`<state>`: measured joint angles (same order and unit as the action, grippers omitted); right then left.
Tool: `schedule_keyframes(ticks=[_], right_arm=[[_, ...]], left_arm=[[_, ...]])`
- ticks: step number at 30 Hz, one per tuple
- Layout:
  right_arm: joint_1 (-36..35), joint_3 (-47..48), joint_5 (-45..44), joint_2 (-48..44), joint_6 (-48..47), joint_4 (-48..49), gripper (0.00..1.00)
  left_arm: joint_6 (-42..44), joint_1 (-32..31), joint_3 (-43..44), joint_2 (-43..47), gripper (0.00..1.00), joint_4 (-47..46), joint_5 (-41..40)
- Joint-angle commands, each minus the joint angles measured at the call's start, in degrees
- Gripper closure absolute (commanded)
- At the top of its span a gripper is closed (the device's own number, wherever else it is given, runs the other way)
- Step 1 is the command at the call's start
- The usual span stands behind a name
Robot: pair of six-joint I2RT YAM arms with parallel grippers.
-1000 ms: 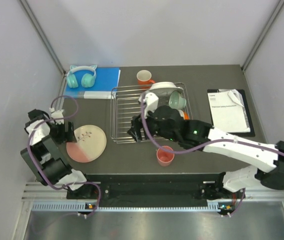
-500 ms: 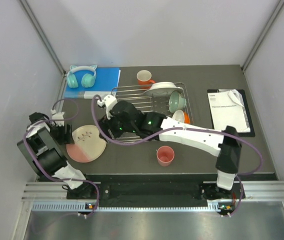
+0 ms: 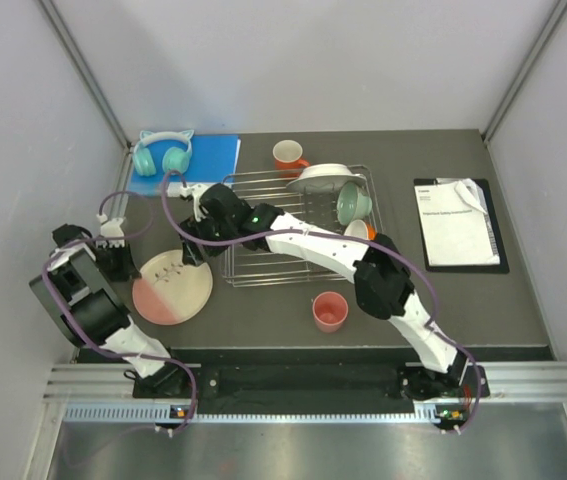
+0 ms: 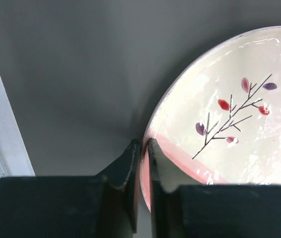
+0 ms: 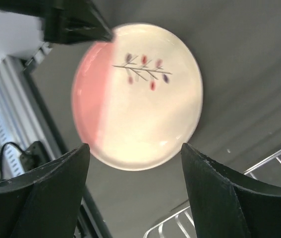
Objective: Load the mixed dishes into the dish rack
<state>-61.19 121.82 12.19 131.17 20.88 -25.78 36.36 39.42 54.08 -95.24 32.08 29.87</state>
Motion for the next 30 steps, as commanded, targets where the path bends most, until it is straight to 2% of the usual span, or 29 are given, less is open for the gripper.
schedule_keyframes(ticks=[1,6,14,22,25,26,30], right_arm=[[0.1,8.3,2.1,4.5,2.7,-2.4,0.27],[-0.2,7.4,1.3,5.7,3.4,-0.7,0.27],[-1.1,11.8,0.8,8.7,3.6,-1.6,0.27],[-6.5,11.8,-7.0,2.3,-3.1,-5.7,0.27],[-10.0,8.7,-11.8,-2.7,-7.2,-7.2,0.27],[-11.7,5.0,-13.9,-4.2,-9.0,-7.1,0.27],[-13.7,-5.8,-14.1,-12.7,-9.3,-6.7,0.27]], left_arm=[[3.4,0.7,-3.1,-6.7,0.91,-1.3,-5.1],[6.4,4.2,-1.2,-8.7,1.0,-0.1,-6.7],[9.7,9.0,1.1,-8.9,1.0,0.5,-9.2],[11.1,10.2,4.1,-5.5,1.0,2.1,-10.5],[13.2,10.2,4.2,-2.1,1.0,3.0,-10.6],[14.3,10.2,4.1,-0.5,1.0,3.3,-10.6],[18.2,10.2,3.2,2.5,1.0,3.8,-11.1]])
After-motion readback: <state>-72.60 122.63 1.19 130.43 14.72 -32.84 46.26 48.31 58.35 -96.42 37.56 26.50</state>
